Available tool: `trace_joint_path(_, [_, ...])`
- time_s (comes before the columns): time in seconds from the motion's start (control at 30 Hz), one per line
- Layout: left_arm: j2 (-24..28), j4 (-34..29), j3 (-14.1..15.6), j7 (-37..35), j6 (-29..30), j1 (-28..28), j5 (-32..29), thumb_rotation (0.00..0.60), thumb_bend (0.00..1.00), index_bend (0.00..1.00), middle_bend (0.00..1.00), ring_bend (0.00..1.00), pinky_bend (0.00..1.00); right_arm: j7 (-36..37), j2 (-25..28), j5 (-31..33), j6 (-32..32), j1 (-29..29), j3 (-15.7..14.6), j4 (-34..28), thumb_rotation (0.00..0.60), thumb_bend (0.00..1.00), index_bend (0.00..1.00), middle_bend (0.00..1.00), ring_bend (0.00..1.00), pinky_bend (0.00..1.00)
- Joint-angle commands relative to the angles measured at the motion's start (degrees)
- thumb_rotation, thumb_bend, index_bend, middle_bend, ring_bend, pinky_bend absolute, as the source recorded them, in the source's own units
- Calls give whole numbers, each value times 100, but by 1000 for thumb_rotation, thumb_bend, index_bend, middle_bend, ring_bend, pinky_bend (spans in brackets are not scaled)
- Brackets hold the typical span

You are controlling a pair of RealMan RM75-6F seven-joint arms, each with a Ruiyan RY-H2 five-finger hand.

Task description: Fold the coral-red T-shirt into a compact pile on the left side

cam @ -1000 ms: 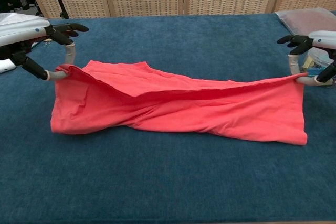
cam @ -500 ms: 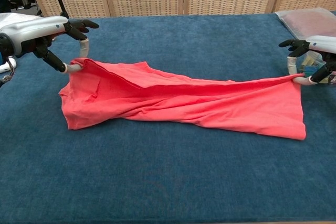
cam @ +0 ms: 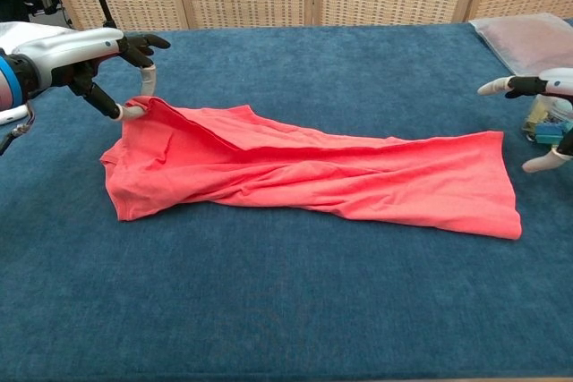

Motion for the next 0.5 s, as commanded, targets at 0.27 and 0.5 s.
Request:
trace_joint_path(0.27, [-348, 676, -122, -230, -180, -124, -186, 600, 1000, 722, 0, 0, 0, -387, 600, -460, 1171, -567, -121, -989, 600, 53, 0, 0, 0, 0])
trace_joint_path(0.5, [-749, 1328, -254, -196, -344, -255, -426, 600, 1000, 722, 0, 0, 0, -595, 456, -653, 1866, -829, -78, -769, 600, 53, 0, 0, 0, 0])
